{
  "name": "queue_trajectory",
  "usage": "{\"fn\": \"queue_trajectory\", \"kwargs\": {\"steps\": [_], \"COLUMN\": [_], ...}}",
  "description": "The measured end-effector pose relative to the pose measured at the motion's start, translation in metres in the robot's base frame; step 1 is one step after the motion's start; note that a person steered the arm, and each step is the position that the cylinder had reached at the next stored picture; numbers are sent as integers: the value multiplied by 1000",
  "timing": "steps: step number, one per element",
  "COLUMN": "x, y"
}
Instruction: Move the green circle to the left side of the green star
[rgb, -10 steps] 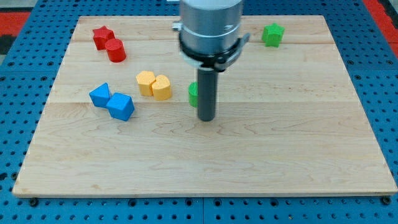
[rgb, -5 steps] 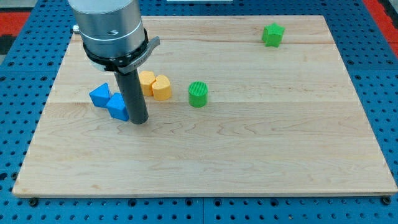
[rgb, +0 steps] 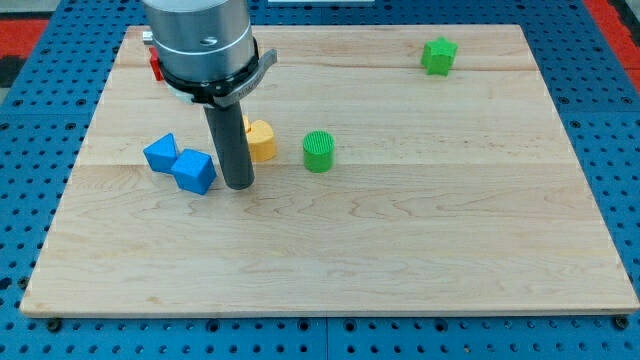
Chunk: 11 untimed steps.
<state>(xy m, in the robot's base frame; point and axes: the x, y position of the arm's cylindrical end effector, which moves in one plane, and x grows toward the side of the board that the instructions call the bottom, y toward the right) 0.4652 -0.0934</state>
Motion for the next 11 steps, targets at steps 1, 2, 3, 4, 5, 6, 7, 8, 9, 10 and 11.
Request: {"fn": "queue_trajectory", "kwargs": {"steps": [1,2,3,4,5,6,7,8,9,10,11], "x": [-1,-2,-5,-6,-27,-46,-31,-22,-22,-25,-88], "y": [0,-1,-1,12,26,53,57,48,92,128,181]}}
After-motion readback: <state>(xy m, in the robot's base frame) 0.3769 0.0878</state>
